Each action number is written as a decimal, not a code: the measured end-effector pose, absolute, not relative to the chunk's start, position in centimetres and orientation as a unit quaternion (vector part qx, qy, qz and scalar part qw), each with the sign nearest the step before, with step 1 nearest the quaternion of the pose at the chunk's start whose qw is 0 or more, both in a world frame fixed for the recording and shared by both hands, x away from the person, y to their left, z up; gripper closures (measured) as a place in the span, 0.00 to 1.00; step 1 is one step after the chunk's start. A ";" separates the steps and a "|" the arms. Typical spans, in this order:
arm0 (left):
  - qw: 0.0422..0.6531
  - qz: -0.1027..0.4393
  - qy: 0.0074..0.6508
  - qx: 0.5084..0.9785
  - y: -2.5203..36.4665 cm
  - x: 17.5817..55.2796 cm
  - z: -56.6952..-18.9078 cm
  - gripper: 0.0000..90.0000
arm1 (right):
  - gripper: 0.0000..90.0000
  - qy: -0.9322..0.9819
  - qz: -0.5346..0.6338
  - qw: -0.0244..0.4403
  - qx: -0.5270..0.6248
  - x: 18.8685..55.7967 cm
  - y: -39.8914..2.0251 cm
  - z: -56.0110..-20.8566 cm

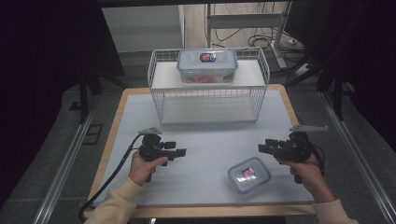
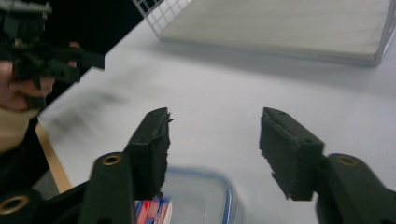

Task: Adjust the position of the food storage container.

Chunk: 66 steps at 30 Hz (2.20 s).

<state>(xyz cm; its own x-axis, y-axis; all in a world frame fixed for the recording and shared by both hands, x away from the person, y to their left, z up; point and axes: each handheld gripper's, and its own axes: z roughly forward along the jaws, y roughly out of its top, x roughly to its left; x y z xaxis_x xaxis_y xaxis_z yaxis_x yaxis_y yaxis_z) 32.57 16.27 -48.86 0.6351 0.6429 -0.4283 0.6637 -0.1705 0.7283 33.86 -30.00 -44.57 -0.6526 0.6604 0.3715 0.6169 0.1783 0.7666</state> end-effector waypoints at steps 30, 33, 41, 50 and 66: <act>0.449 0.002 0.442 0.777 16.5 32.0 -50.5 0.32 | 1.00 0.886 0.386 -0.022 0.256 24.1 -26.3 -48.5; 0.447 0.003 0.442 0.778 16.5 32.0 -50.6 0.32 | 1.00 0.891 0.376 -0.025 0.252 24.1 -26.1 -48.9; 0.453 -0.008 0.454 0.767 17.1 32.3 -51.0 0.32 | 1.00 0.897 0.365 -0.009 0.248 24.4 -24.7 -50.0; 0.450 -0.002 0.456 0.768 17.1 32.2 -51.0 0.32 | 1.00 0.862 0.404 0.035 0.304 25.7 -22.9 -50.6; 0.449 -0.002 0.455 0.769 17.4 32.1 -51.0 0.32 | 1.00 0.858 0.396 0.064 0.322 25.4 -21.1 -51.2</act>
